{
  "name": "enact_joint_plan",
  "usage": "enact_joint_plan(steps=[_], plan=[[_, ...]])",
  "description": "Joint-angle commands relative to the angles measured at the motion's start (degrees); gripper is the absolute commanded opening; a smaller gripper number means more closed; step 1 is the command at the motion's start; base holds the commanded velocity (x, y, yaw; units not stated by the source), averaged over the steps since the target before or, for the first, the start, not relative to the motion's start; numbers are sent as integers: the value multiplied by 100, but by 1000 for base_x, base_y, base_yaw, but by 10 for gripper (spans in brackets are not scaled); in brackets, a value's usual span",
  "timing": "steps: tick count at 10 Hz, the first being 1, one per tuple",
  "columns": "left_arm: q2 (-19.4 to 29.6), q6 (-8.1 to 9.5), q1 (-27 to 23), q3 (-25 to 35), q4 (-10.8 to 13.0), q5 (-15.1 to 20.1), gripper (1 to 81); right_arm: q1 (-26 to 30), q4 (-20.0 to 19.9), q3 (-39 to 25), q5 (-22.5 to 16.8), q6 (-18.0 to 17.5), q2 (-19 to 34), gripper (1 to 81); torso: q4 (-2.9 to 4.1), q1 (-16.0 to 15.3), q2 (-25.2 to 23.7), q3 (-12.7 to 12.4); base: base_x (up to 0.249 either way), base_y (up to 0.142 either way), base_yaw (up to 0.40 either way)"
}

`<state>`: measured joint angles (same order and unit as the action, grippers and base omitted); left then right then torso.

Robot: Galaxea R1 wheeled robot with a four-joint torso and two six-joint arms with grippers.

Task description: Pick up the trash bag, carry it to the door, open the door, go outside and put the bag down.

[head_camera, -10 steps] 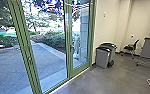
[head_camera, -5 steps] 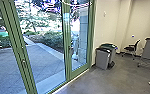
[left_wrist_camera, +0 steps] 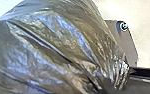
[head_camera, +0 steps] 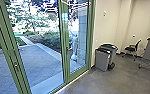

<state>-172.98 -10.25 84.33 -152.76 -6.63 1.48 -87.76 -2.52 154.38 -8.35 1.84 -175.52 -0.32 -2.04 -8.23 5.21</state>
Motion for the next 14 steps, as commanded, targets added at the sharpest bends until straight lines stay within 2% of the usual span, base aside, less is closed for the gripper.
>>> enact_joint_plan(steps=[1, 12, 14], plan=[[9, -29, -351, 18, 13, 283, 10, 316, 24, -76, -360, 36, -126, 811, 0, 0, 0, 0, 190, -85, 0], [9, -29, -351, 18, 13, 283, 10, 316, 50, -76, -360, 36, -127, 811, 0, 0, 0, 0, 190, -84, 0], [9, -29, -343, 18, 12, 283, 10, 324, 50, -76, -360, 36, -135, 811, 0, 0, 0, 0, 190, -33, 0]])
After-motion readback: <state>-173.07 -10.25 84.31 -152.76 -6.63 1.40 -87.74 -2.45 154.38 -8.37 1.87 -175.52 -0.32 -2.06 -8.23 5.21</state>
